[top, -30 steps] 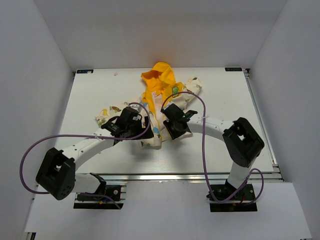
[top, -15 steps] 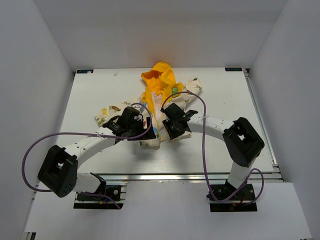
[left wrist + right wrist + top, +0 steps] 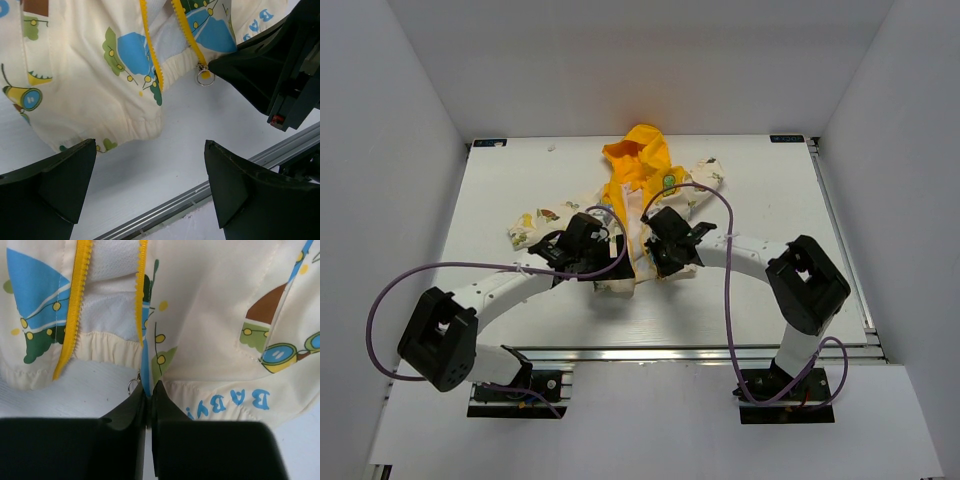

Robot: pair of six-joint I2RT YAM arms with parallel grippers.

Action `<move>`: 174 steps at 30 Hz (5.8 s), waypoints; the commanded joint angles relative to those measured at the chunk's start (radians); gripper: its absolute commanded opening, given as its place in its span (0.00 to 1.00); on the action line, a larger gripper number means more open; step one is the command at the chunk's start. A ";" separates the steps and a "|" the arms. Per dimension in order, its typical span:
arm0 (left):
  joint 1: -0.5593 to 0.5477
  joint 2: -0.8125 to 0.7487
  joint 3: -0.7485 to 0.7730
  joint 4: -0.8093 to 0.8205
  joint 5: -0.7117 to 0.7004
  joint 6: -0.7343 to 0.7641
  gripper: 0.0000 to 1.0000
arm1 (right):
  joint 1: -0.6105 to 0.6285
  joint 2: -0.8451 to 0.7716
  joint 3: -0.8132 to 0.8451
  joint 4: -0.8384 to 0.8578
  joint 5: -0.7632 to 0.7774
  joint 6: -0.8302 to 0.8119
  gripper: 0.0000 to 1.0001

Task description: Zip up the jacket

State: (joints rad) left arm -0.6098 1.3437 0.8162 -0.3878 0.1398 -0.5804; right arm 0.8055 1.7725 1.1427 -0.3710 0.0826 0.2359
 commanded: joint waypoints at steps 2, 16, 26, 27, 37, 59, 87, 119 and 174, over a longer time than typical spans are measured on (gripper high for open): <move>-0.036 0.017 0.054 -0.002 -0.025 0.005 0.97 | 0.001 -0.090 -0.040 0.076 -0.014 0.020 0.00; -0.154 0.221 0.192 -0.183 -0.256 -0.032 0.76 | -0.042 -0.234 -0.133 0.118 -0.075 0.075 0.00; -0.185 0.255 0.155 -0.138 -0.221 -0.041 0.44 | -0.058 -0.239 -0.172 0.141 -0.116 0.088 0.00; -0.186 0.253 0.150 -0.131 -0.220 -0.047 0.45 | -0.060 -0.237 -0.175 0.142 -0.122 0.091 0.00; -0.189 0.296 0.169 -0.122 -0.252 -0.087 0.61 | -0.065 -0.251 -0.215 0.153 -0.136 0.112 0.00; -0.189 0.296 0.161 -0.053 -0.250 -0.056 0.00 | -0.068 -0.324 -0.305 0.251 -0.218 0.103 0.00; -0.188 -0.204 0.000 0.254 -0.181 -0.113 0.00 | -0.230 -0.528 -0.666 1.319 -0.626 0.453 0.00; -0.188 -0.244 0.017 0.222 -0.149 -0.108 0.00 | -0.229 -0.539 -0.695 1.328 -0.662 0.287 0.00; -0.189 -0.224 0.066 0.156 -0.126 -0.098 0.00 | -0.230 -0.585 -0.686 1.202 -0.626 0.194 0.00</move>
State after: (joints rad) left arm -0.7944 1.1484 0.8356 -0.2356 0.0219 -0.6884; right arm 0.5770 1.2045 0.4503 0.8059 -0.5457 0.4580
